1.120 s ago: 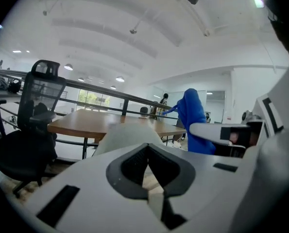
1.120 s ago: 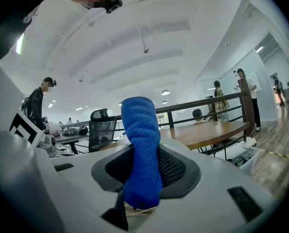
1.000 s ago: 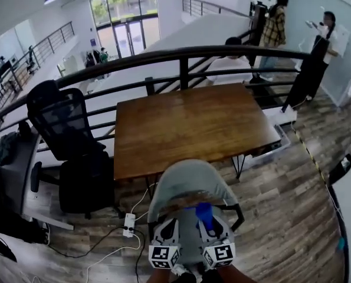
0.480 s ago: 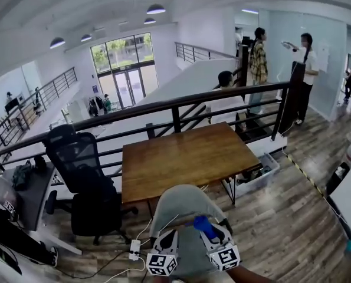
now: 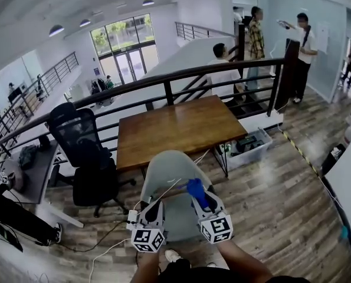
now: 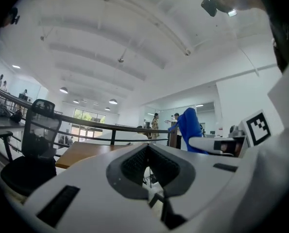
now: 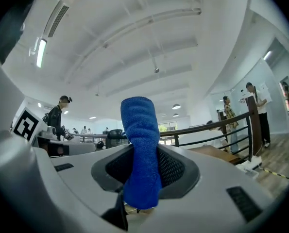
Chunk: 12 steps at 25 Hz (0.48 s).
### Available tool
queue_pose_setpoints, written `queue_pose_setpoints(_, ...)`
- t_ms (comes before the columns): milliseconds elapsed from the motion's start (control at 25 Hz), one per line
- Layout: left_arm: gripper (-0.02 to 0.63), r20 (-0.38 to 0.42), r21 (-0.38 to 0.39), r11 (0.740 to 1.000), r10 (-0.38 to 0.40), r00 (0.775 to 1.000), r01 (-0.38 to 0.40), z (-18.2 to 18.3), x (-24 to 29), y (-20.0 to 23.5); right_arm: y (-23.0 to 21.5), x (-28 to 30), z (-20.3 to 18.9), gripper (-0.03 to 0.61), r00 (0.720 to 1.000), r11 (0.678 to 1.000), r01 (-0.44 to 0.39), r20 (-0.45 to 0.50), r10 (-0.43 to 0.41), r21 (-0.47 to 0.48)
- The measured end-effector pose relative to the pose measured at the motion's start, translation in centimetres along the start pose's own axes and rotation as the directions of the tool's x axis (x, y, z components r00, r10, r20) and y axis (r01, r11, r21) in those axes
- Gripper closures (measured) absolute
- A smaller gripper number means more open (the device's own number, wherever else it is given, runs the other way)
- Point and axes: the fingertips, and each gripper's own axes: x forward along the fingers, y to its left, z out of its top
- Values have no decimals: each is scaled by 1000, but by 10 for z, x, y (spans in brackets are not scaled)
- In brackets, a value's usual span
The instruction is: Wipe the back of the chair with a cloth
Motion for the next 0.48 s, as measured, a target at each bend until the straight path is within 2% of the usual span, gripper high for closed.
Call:
queue_pose_setpoints(160, 611, -5, 13, 1000, -25, 1000, 25, -1, -5, -33, -5, -20, 10, 456, 1000, 999, 8, 5, -8, -52)
queue_pose_setpoints(480, 611, -1, 45, 997, -65, 998, 65, -1, -9, -72, -5, -47, 17, 456, 1000, 999, -2, 24, 4, -45)
